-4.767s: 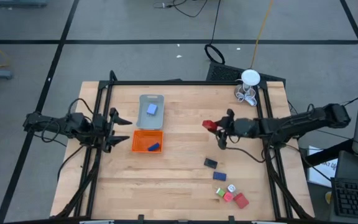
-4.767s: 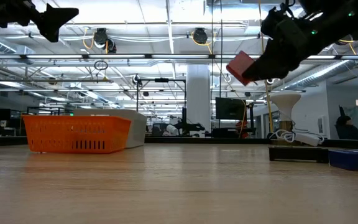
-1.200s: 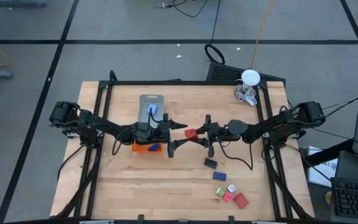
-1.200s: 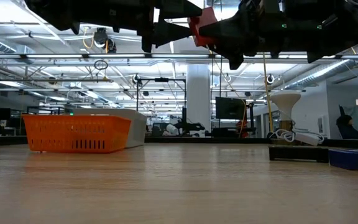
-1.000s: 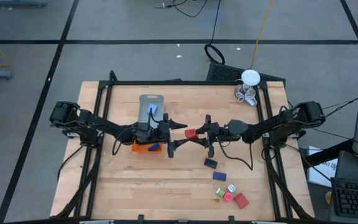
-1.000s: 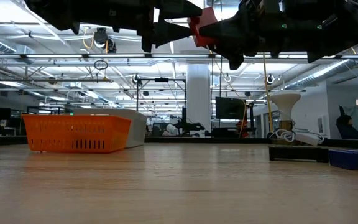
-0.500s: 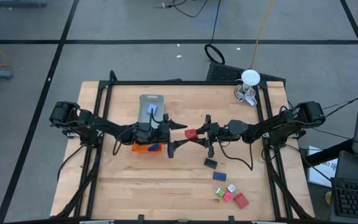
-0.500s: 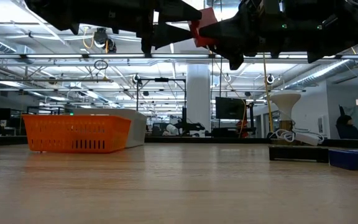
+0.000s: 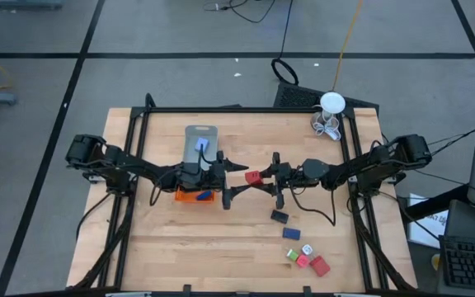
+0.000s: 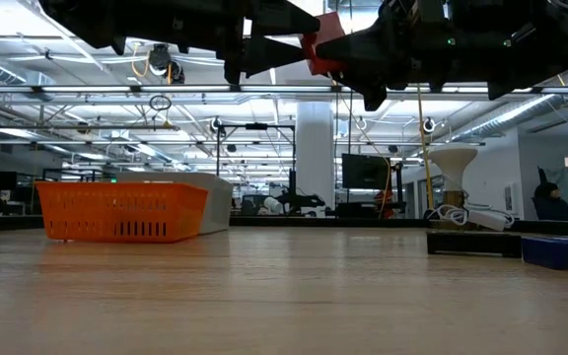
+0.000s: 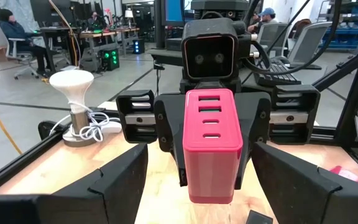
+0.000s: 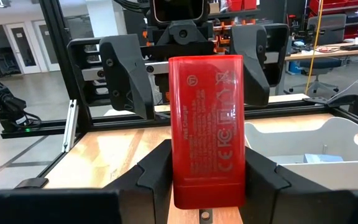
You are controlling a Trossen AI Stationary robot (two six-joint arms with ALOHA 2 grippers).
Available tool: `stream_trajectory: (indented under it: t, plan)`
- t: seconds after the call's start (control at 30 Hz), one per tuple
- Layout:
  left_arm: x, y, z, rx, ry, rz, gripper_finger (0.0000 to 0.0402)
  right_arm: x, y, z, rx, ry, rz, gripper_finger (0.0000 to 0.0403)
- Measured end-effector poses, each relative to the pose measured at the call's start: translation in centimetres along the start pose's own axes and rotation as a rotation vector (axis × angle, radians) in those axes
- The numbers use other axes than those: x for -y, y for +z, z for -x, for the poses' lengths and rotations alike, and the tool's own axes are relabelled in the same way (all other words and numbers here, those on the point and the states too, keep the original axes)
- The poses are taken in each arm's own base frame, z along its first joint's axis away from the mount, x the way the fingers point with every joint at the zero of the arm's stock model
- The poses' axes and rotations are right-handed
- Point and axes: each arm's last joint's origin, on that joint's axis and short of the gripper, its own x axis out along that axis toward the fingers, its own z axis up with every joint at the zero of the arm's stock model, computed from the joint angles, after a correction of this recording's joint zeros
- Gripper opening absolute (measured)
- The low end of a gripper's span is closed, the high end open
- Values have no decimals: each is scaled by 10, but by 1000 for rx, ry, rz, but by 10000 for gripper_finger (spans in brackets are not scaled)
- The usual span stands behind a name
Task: Pick & Place Office items
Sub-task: Put the top red charger adapter into the gray bin
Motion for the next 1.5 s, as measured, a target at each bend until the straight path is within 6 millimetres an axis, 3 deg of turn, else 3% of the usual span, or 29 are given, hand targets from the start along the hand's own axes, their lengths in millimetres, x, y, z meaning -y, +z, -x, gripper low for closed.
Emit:
stream_trajectory:
  t: [0.17,0.53,0.7,1.07,1.5]
  plan:
    - [0,0,0,0,0,0,278,0,0,0,0,0,0,126]
    - [0,0,0,0,0,1,159,0,0,0,-1,-2,0,126]
    - [0,0,0,0,-3,7,126,0,-1,0,-6,-3,4,126]
    - [-1,0,0,6,4,8,183,0,-1,0,-7,-1,0,126]
    - [-4,5,-1,55,1,51,188,0,-1,0,-9,-2,0,126]
